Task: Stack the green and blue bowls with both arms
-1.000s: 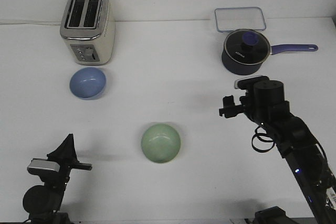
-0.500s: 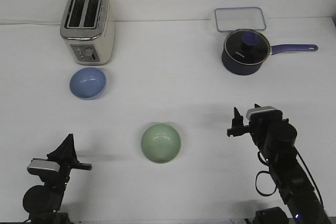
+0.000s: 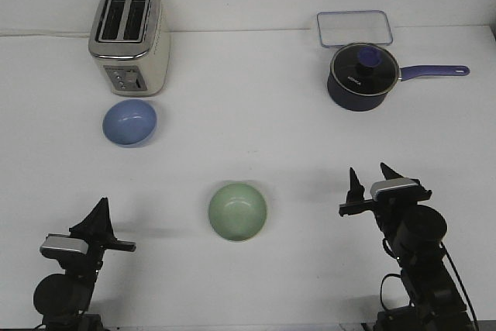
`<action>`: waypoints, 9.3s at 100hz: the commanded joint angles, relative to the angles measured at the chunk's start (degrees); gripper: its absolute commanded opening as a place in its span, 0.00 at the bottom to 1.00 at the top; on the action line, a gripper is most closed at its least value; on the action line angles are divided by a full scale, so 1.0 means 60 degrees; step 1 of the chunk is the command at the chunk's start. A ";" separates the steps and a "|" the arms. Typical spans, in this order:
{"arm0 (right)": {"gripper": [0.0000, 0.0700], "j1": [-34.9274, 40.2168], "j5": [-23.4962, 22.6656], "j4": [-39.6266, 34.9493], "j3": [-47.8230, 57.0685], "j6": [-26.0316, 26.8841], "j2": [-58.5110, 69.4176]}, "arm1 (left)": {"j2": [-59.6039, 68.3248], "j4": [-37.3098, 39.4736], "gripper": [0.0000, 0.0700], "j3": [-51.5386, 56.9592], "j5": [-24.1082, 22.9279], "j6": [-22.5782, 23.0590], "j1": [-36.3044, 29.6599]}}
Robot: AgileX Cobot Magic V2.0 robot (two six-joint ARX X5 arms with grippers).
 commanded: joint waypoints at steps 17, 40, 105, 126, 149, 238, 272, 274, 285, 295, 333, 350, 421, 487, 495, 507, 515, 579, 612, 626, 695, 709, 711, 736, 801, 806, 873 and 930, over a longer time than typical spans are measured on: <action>0.67 0.0033 -0.0004 0.0117 0.0047 -0.0091 -0.0036 | -0.0015 0.0153 0.02 -0.0179 0.0011 0.0138 0.0004; 0.67 0.0033 -0.0004 0.0080 0.0047 -0.0087 -0.0036 | -0.0011 0.0047 0.02 0.0109 -0.0117 -0.0080 0.0004; 0.67 0.0033 -0.0004 0.0087 0.0047 -0.0087 -0.0036 | 0.6590 -0.6175 0.02 0.8827 -0.0634 -0.0750 0.0004; 0.67 0.0033 -0.0004 0.0087 0.0047 -0.0091 -0.0036 | 0.8746 -0.7133 0.02 1.0109 -0.0616 -0.0528 0.0004; 0.67 0.0033 -0.0004 0.0087 0.0047 -0.0091 -0.0036 | 0.9639 -0.7420 0.03 1.0131 -0.0539 -0.0568 0.0004; 0.67 0.0033 -0.0004 0.0204 0.0047 -0.0091 -0.0036 | 1.5041 -0.7865 0.65 1.4167 -0.0528 -0.0845 0.0856; 0.67 0.0033 -0.0004 0.0204 0.0047 -0.0091 -0.0036 | 1.8312 -0.8440 0.65 1.5726 -0.0477 -0.0801 0.1257; 0.67 0.0033 -0.0004 0.0208 0.0047 -0.0087 -0.0036 | 1.8429 -0.8444 0.65 1.5726 -0.0477 -0.0801 0.1260; 0.67 0.0033 -0.0004 0.0204 0.0047 -0.0091 -0.0036 | 1.8833 -0.8462 0.53 1.5726 -0.0466 -0.0758 0.1260; 0.67 0.0033 -0.0004 0.0204 0.0047 -0.0091 -0.0036 | 1.8968 -0.8389 0.07 1.5726 -0.0415 -0.0608 0.1260; 0.67 0.0033 -0.0004 0.0204 0.0047 -0.0091 -0.0036 | 1.8174 -0.8542 0.01 1.5730 0.0488 -0.0565 0.1257; 0.67 0.0033 -0.0004 0.0200 0.0047 -0.0095 -0.0036 | 1.6906 -0.8932 0.01 1.5726 0.1228 -0.0572 0.1162; 0.67 0.0033 -0.0004 0.0233 0.0047 -0.0091 -0.0036 | 1.5016 -1.0659 0.01 1.4844 0.2109 -0.0346 -0.3588; 0.67 0.0033 -0.0004 0.0233 0.0047 -0.0091 -0.0036 | 1.5070 -0.9395 0.01 1.3118 0.2102 -0.0820 -0.4885; 0.67 0.0033 -0.0004 0.0229 0.0047 -0.0091 -0.0036 | 1.5107 -0.9395 0.01 1.3118 0.2087 -0.0820 -0.5013; 0.67 0.0033 -0.0004 0.0229 0.0047 -0.0091 -0.0036 | 1.5304 -0.9395 0.01 1.3118 0.1942 -0.0820 -0.5187; 0.67 0.0033 -0.0004 0.0229 0.0047 -0.0087 -0.0036 | 1.5529 -0.9395 0.03 1.3118 0.1945 -0.0852 -0.5257; 0.67 0.0033 -0.0004 0.0233 0.0047 -0.0091 -0.0036 | 1.4262 -0.8772 0.56 1.3191 0.1843 -0.1104 -0.4524; 0.67 0.0033 -0.0004 0.0233 0.0047 -0.0091 -0.0036 | 1.1475 -0.8735 0.56 1.3169 0.0430 -0.0517 -0.2277; 0.67 0.0033 -0.0004 0.0229 0.0047 -0.0091 -0.0036 | 1.0389 -0.8134 0.56 1.2619 0.0375 -0.0452 -0.1698; 0.67 0.0033 -0.0004 0.0237 0.0047 -0.0102 -0.0036 | 0.3606 -0.3184 0.56 0.4575 -0.0353 -0.1351 -0.1534; 0.67 0.0033 0.0000 0.0259 0.0047 -0.0102 -0.0036 | 0.3373 -0.3147 0.55 0.4579 -0.0350 -0.1348 -0.1534; 0.67 0.0033 0.0000 0.0270 0.0047 -0.0102 -0.0036 | 0.3355 -0.3144 0.55 0.4579 -0.0350 -0.1348 -0.1534; 0.31 0.0033 0.0004 0.0291 0.0047 -0.0106 -0.0036 | 0.3297 -0.3118 0.36 0.4579 -0.0346 -0.1351 -0.1534; 0.00 0.0033 0.0018 0.0306 0.0047 -0.0109 -0.0036 | 0.3297 -0.3115 0.02 0.4579 -0.0346 -0.1355 -0.1534; 0.00 0.0033 0.0018 0.0306 0.0047 -0.0109 -0.0036 | 0.3297 -0.3115 0.02 0.4579 -0.0346 -0.1355 -0.1534; 0.00 0.0033 0.0018 0.0306 0.0047 -0.0109 -0.0036 | 0.2703 -0.2178 0.02 0.3916 -0.0357 -0.0776 -0.1045; 0.00 0.0033 0.0018 0.0342 0.0047 -0.0109 -0.0036 | -0.0018 -0.0120 0.02 -0.0128 -0.0346 -0.0707 -0.0015</action>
